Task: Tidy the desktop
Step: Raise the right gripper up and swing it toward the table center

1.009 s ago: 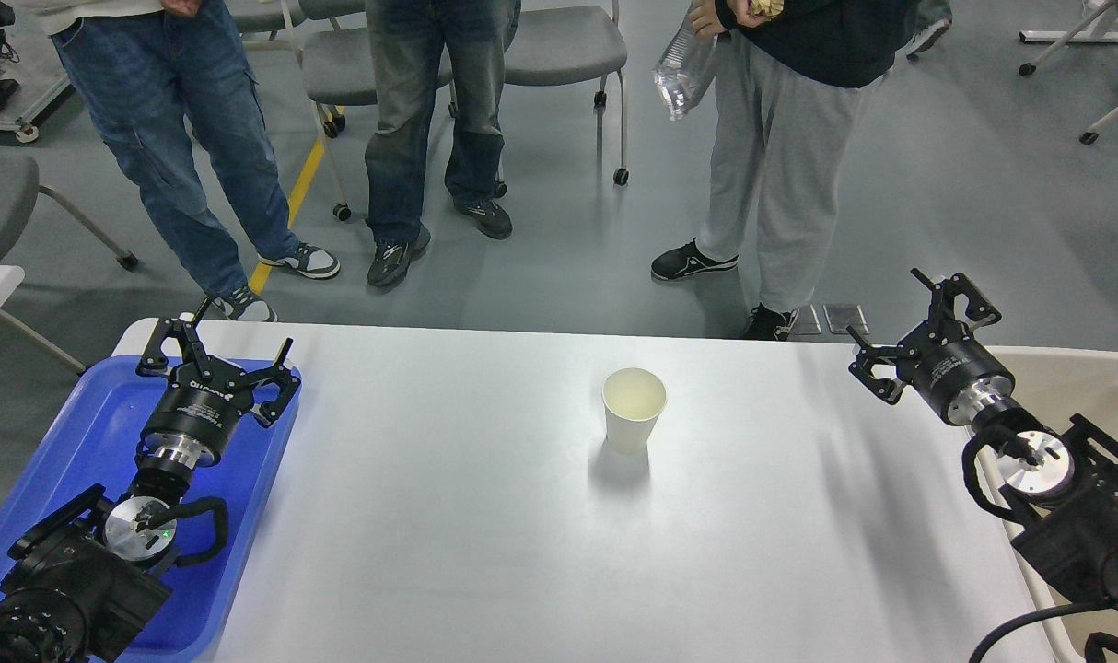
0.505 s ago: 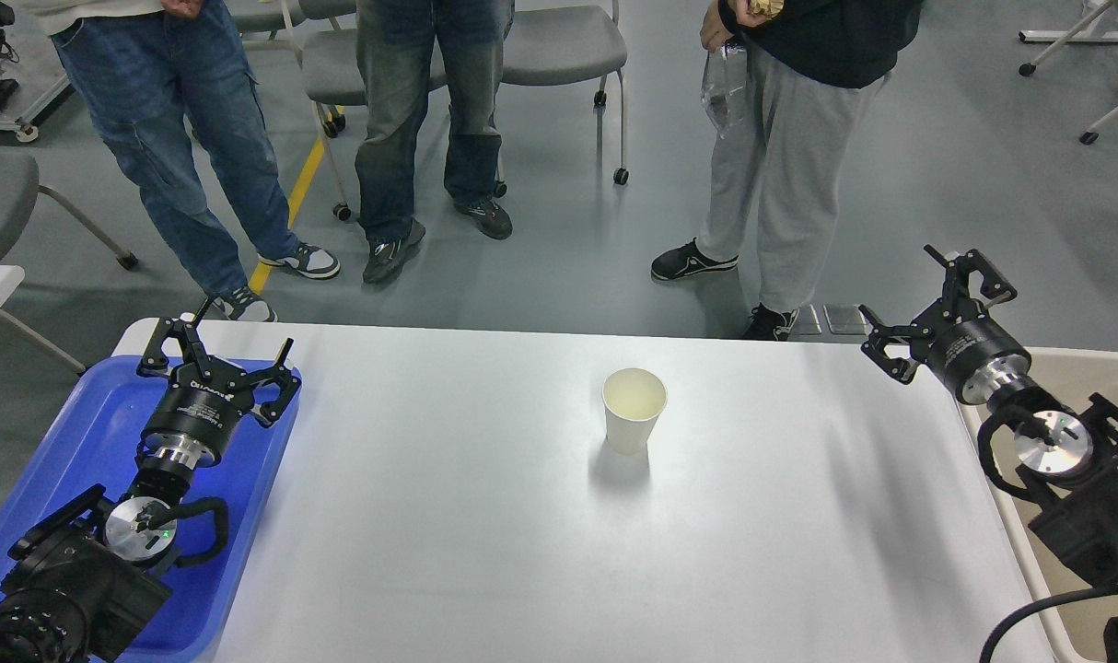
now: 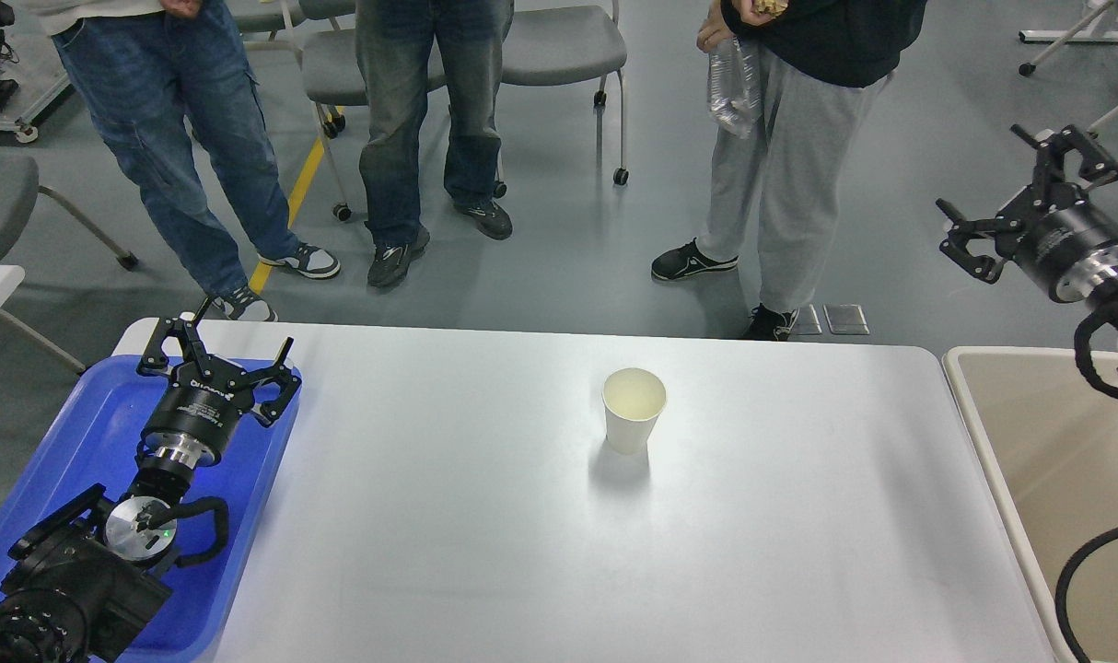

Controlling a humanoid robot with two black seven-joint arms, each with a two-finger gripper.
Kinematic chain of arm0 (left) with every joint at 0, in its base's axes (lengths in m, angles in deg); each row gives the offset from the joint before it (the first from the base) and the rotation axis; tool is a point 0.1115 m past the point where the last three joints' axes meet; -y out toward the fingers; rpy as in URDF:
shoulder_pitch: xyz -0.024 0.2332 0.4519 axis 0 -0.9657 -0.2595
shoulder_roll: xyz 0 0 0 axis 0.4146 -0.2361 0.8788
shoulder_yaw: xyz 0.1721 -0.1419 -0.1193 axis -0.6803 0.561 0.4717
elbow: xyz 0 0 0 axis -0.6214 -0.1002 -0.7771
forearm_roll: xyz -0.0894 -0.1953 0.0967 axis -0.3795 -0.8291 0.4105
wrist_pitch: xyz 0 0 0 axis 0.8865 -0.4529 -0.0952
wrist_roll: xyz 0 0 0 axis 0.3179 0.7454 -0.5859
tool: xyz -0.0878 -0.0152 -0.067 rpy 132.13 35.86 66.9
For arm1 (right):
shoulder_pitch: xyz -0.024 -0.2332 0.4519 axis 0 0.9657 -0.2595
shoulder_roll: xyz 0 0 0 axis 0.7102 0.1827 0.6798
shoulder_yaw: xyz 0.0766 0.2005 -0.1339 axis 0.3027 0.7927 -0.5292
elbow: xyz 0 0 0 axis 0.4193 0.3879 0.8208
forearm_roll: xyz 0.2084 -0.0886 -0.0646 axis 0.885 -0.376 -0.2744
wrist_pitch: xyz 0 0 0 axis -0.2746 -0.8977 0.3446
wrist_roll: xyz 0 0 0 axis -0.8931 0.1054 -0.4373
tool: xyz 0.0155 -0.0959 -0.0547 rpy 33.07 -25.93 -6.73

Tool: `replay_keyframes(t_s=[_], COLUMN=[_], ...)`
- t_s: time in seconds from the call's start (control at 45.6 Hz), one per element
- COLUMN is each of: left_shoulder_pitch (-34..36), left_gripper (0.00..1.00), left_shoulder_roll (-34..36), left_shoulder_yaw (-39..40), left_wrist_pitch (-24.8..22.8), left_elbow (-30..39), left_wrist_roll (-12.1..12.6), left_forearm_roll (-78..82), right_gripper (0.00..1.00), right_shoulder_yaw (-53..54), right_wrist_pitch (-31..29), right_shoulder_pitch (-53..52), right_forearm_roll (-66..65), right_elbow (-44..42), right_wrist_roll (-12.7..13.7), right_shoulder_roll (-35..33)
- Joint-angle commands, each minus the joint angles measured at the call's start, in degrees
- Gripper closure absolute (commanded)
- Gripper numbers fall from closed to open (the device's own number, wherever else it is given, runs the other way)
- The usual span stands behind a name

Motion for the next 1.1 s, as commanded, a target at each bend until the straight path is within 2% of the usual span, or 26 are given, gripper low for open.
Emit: replay_keyframes(t_s=[0.0, 0.219, 0.417, 0.614, 0.724, 0.9, 1.075], left_shoulder_pitch=[0.02, -0.06, -0.06, 0.03, 0.03, 0.03, 0.03], left_gripper=[0.00, 0.00, 0.00, 0.00, 0.00, 0.00, 0.00], left_shoulder_roll=[0.00, 0.00, 0.00, 0.09, 0.09, 0.09, 0.09], left_shoulder_yaw=[0.06, -0.03, -0.03, 0.06, 0.06, 0.06, 0.06], left_wrist_pitch=[0.00, 0.00, 0.00, 0.00, 0.00, 0.00, 0.00], left_elbow=[0.00, 0.00, 0.00, 0.00, 0.00, 0.00, 0.00], left_wrist_roll=[0.00, 0.00, 0.00, 0.00, 0.00, 0.00, 0.00], left_forearm_roll=[0.00, 0.00, 0.00, 0.00, 0.00, 0.00, 0.00], right_gripper=[0.00, 0.00, 0.00, 0.00, 0.00, 0.00, 0.00], right_shoulder_yaw=[-3.93, -9.12, -14.66, -23.97, -29.07, -35.66, -41.29], right_wrist_pitch=[0.21, 1.00, 2.14, 5.22, 7.41, 11.37, 13.66], right_shoulder_pitch=[-4.95, -7.15, -8.38, -14.79, -18.84, -21.83, -21.83], right_forearm_roll=[0.15, 0.07, -1.08, -1.52, -2.39, -5.82, -18.29], right_elbow=[1.97, 7.33, 17.61, 25.79, 27.73, 29.66, 29.58], right_wrist_roll=[1.65, 1.82, 1.82, 1.82, 1.82, 1.74, 1.56], right_shoulder_roll=[-4.51, -8.12, -12.07, -13.57, -12.61, -6.90, 0.84])
